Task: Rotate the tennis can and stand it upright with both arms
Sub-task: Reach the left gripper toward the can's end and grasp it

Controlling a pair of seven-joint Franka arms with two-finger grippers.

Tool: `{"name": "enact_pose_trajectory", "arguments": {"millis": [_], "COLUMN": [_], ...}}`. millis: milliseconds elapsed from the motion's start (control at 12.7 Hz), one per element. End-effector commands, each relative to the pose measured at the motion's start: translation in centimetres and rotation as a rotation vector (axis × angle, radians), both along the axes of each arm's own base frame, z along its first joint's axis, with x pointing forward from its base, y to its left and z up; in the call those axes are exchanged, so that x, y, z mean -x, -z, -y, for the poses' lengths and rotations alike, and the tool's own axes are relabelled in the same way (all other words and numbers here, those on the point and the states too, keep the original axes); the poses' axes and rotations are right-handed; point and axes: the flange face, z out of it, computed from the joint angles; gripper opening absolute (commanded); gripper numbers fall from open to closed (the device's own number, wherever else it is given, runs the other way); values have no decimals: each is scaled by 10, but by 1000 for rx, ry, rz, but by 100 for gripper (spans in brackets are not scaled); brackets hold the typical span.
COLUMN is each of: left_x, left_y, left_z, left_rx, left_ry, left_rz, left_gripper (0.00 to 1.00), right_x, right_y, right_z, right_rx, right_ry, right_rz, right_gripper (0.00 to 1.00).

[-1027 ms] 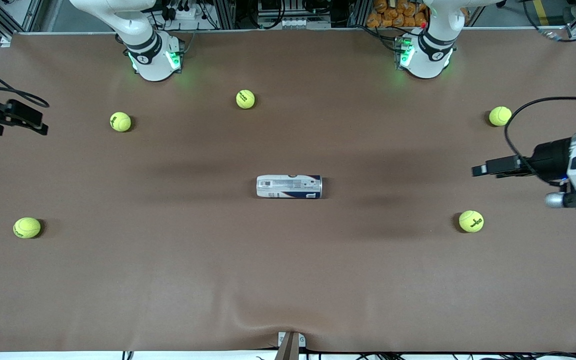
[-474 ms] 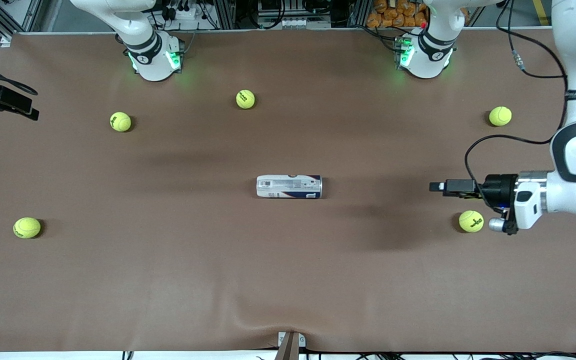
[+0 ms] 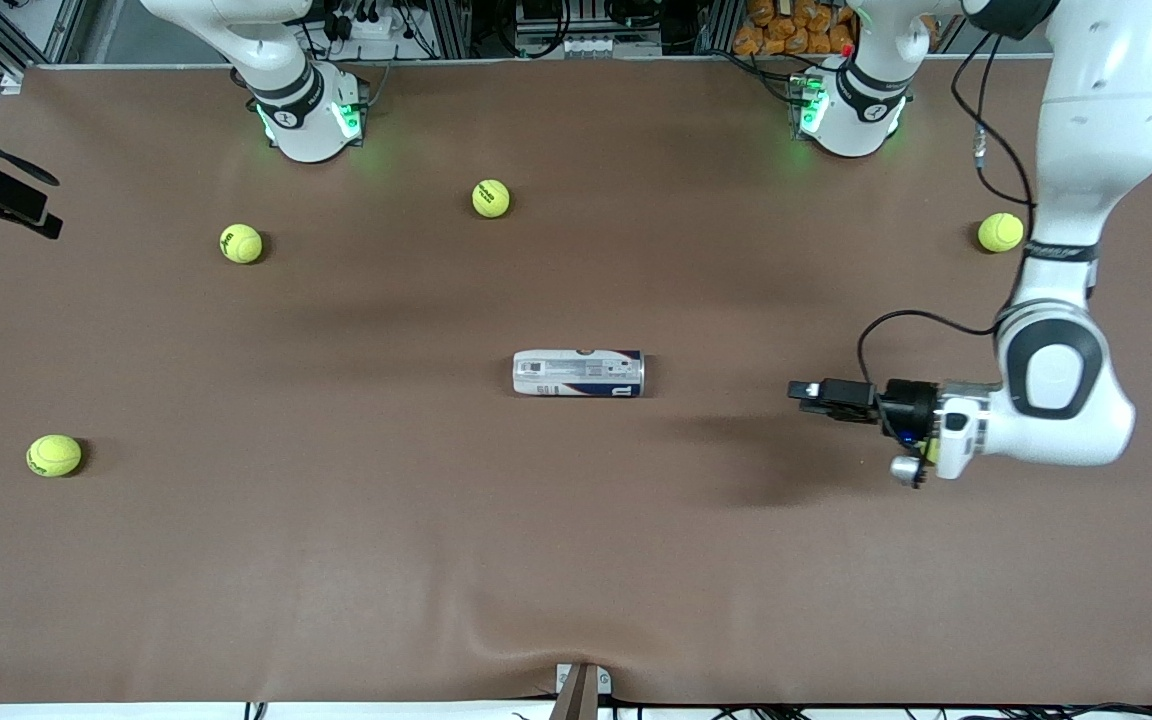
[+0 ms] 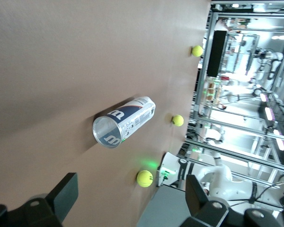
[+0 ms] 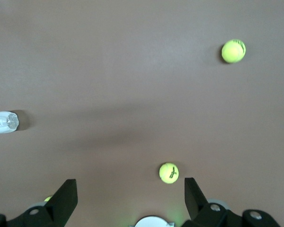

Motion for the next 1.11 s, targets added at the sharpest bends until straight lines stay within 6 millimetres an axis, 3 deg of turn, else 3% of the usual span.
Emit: {"name": "enact_pose_trajectory", "arguments": {"millis": [0, 316, 632, 1027], "left_x": [16, 41, 48, 60], "left_y": [15, 48, 63, 101], "left_z": [16, 48, 90, 120], "left_rx": [59, 117, 97, 145], "left_ry": [-14, -64, -163, -206], "left_rz": [-4, -12, -6, -4], "left_gripper": [100, 100, 100, 100], "right_x": [2, 1, 2, 2], "right_y": [-6, 0, 2, 3], "right_z": [10, 10, 13, 12], "right_rx": [-21, -15, -23, -22], "right_ry": [-18, -15, -8, -9], "right_rz": [29, 10, 6, 2], "right_gripper": [100, 100, 100, 100]}}
